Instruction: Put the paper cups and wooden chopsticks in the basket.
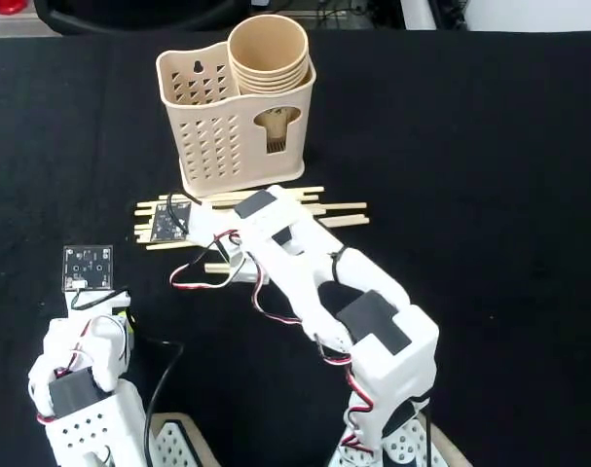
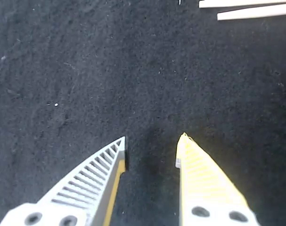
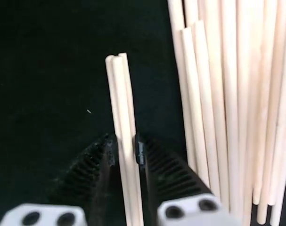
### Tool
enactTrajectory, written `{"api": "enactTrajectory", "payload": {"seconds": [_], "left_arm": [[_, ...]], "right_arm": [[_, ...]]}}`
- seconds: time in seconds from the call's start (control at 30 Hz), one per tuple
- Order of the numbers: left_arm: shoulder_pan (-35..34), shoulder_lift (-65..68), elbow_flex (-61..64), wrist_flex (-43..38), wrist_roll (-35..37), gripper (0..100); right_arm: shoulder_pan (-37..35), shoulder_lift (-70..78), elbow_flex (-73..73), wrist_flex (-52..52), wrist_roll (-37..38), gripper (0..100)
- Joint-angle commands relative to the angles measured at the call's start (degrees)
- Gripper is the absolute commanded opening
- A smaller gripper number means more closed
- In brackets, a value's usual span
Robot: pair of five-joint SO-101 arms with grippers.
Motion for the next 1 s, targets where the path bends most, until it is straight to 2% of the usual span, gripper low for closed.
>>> {"api": "enactTrajectory", "payload": {"seconds": [0.0, 0.23, 0.53, 0.77, 0.87, 0.97], "left_arm": [[-0.4, -0.2, -1.3, 0.1, -0.4, 18], [-0.3, -0.2, -1.2, 0.0, -0.4, 18], [-0.3, -0.2, -1.2, 0.0, -0.4, 18], [-0.3, -0.2, -1.2, 0.0, -0.4, 18], [-0.3, -0.2, -1.2, 0.0, -0.4, 18], [-0.3, -0.2, -1.2, 0.0, -0.4, 18]], "right_arm": [[-1.1, -4.2, -0.6, 1.8, 0.2, 1.2], [-3.9, -19.6, 8.2, -0.9, -3.3, 1.2], [-3.9, -36.4, 8.0, -1.0, -11.3, 1.2], [-3.9, -47.2, -6.1, -2.5, -18.4, 1.1], [-3.9, -48.1, -11.9, -7.9, -21.2, 1.1], [-3.8, -46.6, -17.3, -9.1, -22.2, 1.1]]}}
